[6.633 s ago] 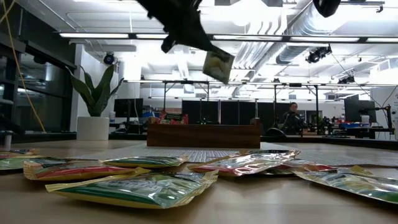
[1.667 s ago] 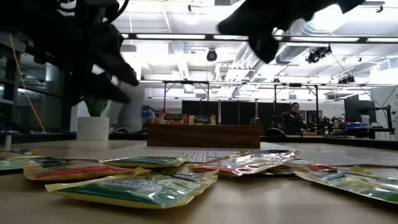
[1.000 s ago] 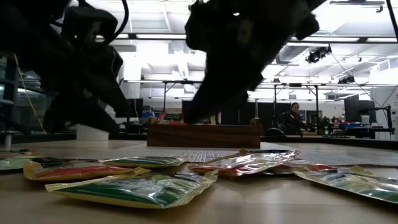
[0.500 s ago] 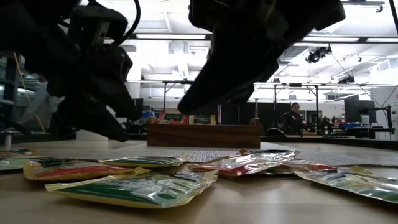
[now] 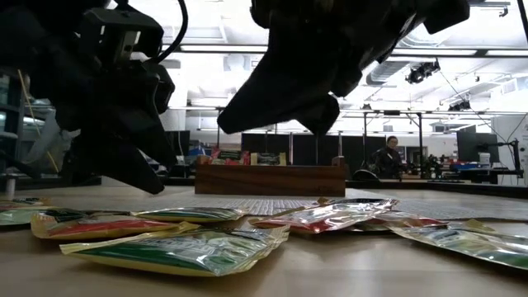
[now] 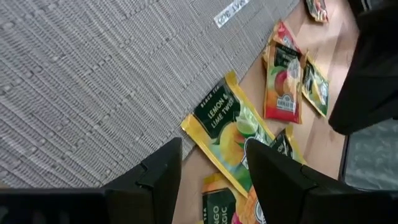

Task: Pick & Place Tea
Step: Put the yellow tea bag into the middle section of the wooden organizer

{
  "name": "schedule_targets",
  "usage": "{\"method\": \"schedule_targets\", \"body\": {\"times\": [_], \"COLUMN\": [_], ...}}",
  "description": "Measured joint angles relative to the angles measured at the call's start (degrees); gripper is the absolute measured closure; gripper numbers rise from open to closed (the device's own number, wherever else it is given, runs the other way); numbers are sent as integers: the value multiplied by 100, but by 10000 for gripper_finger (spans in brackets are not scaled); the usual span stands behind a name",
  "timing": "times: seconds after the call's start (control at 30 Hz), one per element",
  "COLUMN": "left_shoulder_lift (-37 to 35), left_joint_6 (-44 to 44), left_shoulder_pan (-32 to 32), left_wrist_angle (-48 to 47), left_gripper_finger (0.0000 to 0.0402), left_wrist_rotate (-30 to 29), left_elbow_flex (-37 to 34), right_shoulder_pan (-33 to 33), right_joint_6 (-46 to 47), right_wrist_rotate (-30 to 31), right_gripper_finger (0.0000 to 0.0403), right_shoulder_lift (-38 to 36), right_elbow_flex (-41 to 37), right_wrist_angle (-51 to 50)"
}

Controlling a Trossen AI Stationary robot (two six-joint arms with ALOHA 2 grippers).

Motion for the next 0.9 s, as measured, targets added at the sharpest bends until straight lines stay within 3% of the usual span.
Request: {"method": "schedule_targets", "body": {"times": [0.2, 0.43, 0.9], "left_shoulder_lift": [0, 0, 0], "left_joint_6": [63, 63, 59], "left_shoulder_pan": [0, 2, 11], "left_wrist_angle": [1, -4, 1], "left_gripper_finger": [223, 223, 223], "left_wrist_rotate": [108, 130, 237], "left_elbow_flex": [0, 2, 2], "right_shoulder_pan": [67, 77, 183], "right_joint_6": [154, 236, 470], "right_wrist_rotate": [80, 393, 316], "right_gripper_finger": [403, 403, 403], "right_shoulder_lift": [275, 716, 740], "right_elbow_flex": [175, 846, 835], "right_wrist_angle": [86, -548, -1024]}}
